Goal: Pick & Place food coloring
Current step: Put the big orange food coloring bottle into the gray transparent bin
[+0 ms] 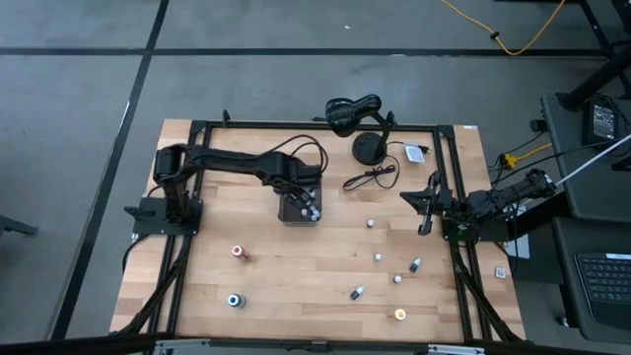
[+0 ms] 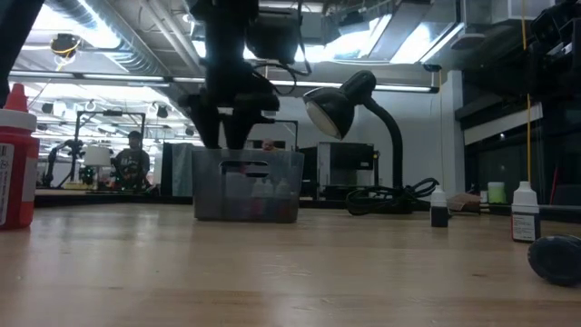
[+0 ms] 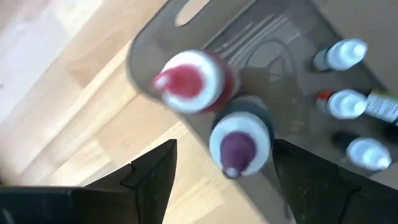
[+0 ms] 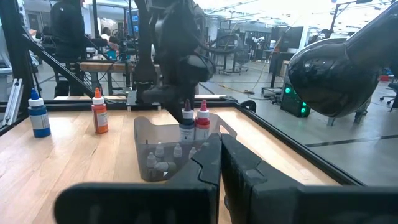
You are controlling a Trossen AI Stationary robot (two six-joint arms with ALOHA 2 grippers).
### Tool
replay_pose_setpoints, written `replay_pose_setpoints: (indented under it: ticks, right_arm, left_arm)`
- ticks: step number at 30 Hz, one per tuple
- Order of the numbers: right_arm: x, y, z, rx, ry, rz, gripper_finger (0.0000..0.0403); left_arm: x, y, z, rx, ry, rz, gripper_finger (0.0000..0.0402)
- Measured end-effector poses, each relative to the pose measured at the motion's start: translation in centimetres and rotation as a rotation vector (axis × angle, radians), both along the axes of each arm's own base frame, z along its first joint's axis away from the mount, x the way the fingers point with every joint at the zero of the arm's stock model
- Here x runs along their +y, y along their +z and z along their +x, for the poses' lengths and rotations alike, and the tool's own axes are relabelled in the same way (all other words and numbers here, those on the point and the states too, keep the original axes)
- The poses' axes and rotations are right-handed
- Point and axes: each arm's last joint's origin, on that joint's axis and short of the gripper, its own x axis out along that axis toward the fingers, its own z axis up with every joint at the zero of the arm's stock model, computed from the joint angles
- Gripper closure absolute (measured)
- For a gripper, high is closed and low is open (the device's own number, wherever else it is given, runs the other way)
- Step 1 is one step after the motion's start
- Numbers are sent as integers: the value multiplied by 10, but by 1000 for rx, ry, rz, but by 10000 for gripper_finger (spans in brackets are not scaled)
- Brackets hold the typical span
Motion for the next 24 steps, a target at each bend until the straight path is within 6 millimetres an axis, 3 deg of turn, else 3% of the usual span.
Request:
replay_pose_setpoints:
  ticks: [5,13,24]
  right_arm:
    - [0,0,0,-1,0,0,388]
    - [0,0,0,0,0,0,388]
    - [0,0,0,0,0,0,388]
  left_arm:
    - [-9,22,-16,8,-22,8,141]
    - [-52,63,-41,-86,-147,-37,143]
    - [-113,82,-70,-102,-258,-186,146]
